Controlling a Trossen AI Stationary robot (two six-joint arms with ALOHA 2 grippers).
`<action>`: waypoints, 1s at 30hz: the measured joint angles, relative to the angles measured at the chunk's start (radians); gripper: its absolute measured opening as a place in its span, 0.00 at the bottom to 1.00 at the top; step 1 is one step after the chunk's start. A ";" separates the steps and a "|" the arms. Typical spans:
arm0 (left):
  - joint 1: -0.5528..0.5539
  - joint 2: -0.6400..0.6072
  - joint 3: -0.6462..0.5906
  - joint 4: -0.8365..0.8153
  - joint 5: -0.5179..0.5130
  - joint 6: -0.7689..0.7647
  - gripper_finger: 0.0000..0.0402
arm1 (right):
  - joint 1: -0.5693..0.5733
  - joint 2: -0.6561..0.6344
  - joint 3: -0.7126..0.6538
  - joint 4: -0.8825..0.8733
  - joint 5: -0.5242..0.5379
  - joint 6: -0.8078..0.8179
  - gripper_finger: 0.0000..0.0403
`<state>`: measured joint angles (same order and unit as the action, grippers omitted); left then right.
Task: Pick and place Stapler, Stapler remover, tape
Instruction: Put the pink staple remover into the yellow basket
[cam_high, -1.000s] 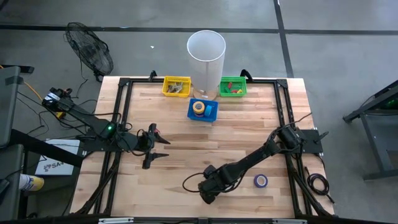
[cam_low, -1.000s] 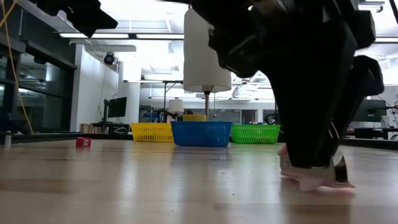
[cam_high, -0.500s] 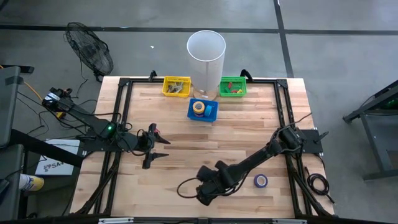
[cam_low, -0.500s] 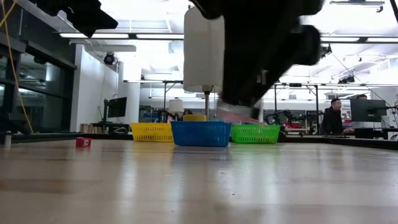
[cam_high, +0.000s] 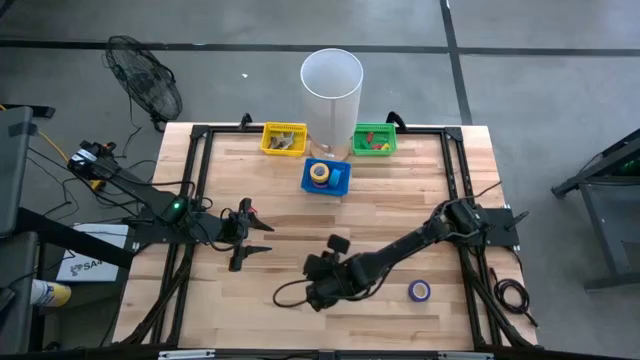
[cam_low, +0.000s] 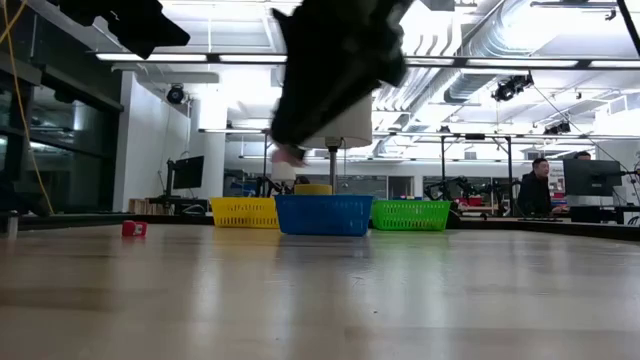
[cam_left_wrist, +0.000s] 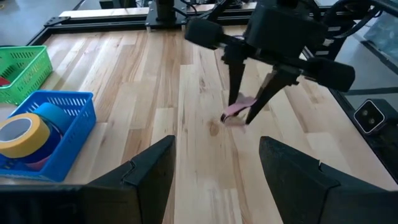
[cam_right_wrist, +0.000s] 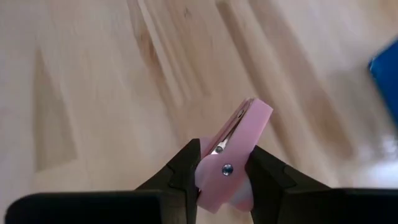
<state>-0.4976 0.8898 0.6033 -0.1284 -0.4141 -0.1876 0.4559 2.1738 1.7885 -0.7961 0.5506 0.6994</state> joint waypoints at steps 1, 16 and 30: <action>0.000 0.000 0.000 0.000 -0.001 0.004 0.57 | -0.007 0.000 0.000 0.023 0.004 -0.045 0.22; 0.000 0.000 0.000 0.006 -0.024 0.205 0.57 | -0.095 -0.017 -0.001 0.208 0.010 -0.630 0.22; 0.001 0.005 0.001 0.073 -0.095 0.343 0.57 | -0.198 -0.090 -0.001 0.338 -0.189 -0.964 0.22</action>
<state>-0.4965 0.8944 0.6041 -0.0557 -0.5087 0.1554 0.2582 2.0834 1.7874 -0.4578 0.3612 -0.2643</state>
